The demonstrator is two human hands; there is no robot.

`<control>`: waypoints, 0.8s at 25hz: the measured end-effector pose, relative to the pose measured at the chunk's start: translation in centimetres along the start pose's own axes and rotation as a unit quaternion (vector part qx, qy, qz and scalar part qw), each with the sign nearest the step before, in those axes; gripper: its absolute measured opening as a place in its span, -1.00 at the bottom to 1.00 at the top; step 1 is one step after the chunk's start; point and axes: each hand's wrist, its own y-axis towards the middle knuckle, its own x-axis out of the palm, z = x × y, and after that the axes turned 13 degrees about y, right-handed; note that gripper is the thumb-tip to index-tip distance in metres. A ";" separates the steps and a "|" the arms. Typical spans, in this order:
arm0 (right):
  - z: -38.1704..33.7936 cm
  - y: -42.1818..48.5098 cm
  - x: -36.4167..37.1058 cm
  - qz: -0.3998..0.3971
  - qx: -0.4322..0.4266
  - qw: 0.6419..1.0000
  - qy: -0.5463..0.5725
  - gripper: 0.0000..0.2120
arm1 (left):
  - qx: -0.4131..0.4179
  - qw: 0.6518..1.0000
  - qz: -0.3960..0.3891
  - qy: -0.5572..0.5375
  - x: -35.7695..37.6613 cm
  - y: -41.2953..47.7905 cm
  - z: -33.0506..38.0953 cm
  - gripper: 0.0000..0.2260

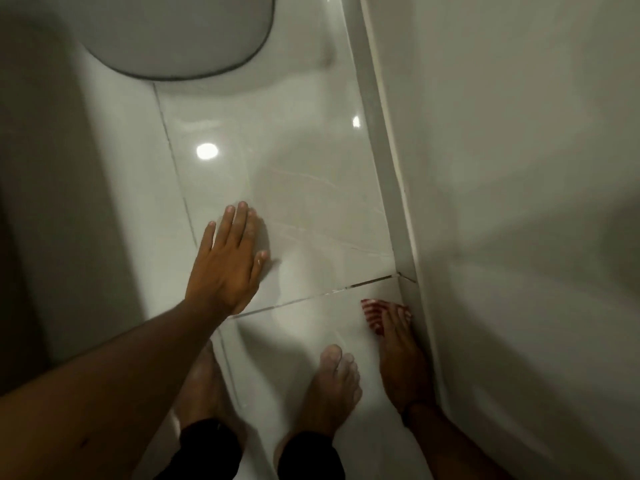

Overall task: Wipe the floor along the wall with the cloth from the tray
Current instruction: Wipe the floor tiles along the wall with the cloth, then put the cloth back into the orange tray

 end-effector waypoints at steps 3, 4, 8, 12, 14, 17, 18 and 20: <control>-1.4 -2.8 -2.2 -0.027 0.076 0.984 0.156 -0.47 | -0.031 0.998 -0.044 -0.010 -0.1 -5.7 0.7 -0.33; -2.5 -4.0 -3.1 -0.022 0.097 0.978 0.181 -0.45 | -0.044 0.998 -0.054 -0.010 -0.4 -7.9 1.0 -0.33; -8.2 -9.2 -7.5 -0.024 0.100 0.966 0.236 -0.42 | -0.048 0.995 -0.084 -0.016 -5.0 -15.5 3.9 -0.34; -18.9 -7.8 -17.2 0.005 -0.020 0.971 0.238 -0.39 | -0.069 0.995 -0.065 -0.025 -16.5 -16.2 5.3 -0.30; -26.9 -4.3 -22.8 0.006 -0.056 0.971 0.232 -0.46 | -0.096 0.995 -0.016 -0.019 -24.0 -13.7 4.4 -0.34; -38.8 2.1 -31.2 0.057 -0.136 0.963 0.226 -0.56 | -0.114 0.990 0.081 -0.024 -34.8 -8.3 2.3 -0.38; -43.2 4.4 -34.2 0.079 -0.176 0.955 0.224 -0.56 | -0.117 0.987 0.107 -0.027 -38.5 -6.3 1.1 -0.38; -51.6 8.6 -39.2 0.114 -0.224 0.942 0.220 -0.57 | -0.117 0.983 0.138 -0.029 -44.6 -2.6 -1.6 -0.38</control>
